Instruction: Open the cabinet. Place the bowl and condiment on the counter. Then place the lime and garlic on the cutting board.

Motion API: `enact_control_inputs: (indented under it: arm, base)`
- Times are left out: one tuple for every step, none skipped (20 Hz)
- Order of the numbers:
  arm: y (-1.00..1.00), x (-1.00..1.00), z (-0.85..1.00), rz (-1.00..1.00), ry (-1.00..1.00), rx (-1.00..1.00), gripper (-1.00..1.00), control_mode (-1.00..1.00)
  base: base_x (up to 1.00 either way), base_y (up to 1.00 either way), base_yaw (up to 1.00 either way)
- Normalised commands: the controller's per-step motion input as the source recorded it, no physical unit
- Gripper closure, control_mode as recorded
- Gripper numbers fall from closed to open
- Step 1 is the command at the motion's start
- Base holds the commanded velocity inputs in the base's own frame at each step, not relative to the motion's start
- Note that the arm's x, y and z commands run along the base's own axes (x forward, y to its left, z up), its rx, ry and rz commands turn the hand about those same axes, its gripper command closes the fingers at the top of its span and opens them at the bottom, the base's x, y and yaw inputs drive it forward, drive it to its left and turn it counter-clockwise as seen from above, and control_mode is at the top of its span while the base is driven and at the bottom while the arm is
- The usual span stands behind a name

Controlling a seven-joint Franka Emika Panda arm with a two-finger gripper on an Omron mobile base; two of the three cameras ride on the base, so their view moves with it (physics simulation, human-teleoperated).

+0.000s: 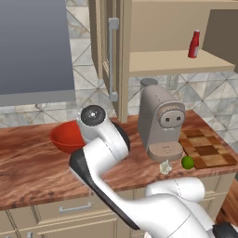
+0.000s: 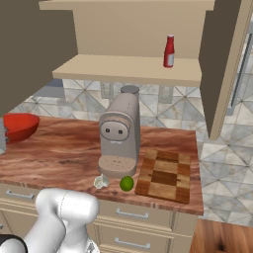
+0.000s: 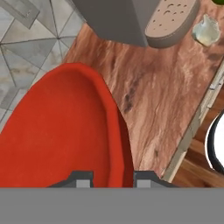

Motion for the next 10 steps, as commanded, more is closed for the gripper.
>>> enact_control_inputs:
  arm:
    - [0.30,0.24,0.00,0.00,0.02,0.00,1.00,-1.00]
    - [0.36,0.24,-0.01,0.00,0.00,0.00,1.00,-1.00]
    - [0.28,0.23,-0.04,0.00,0.03,0.00,1.00,-1.00]
    - [0.31,0.28,-0.09,0.00,0.05,0.00,1.00,-1.00]
    - [0.31,0.21,-0.09,0.00,0.08,0.00,1.00,-1.00]
    - [0.31,0.22,-0.12,0.00,0.06,0.00,1.00,-1.00]
    - [0.27,0.25,-0.14,0.00,0.07,0.00,1.00,-1.00]
    - [0.11,0.23,-0.14,0.00,0.07,0.00,1.00,-1.00]
    - [0.04,0.23,-0.11,0.00,0.04,0.00,1.00,-1.00]
    - [0.00,0.24,-0.09,0.00,0.02,0.00,1.00,-1.00]
  base:
    - [0.00,0.00,0.00]
    - [0.00,0.00,0.00]
    - [0.00,0.00,0.00]
    - [0.00,0.00,0.00]
    - [0.00,0.00,0.00]
    - [0.00,0.00,0.00]
    - [0.00,0.00,0.00]
    - [0.00,0.00,0.00]
    - [0.00,0.00,0.00]
    - [0.00,0.00,0.00]
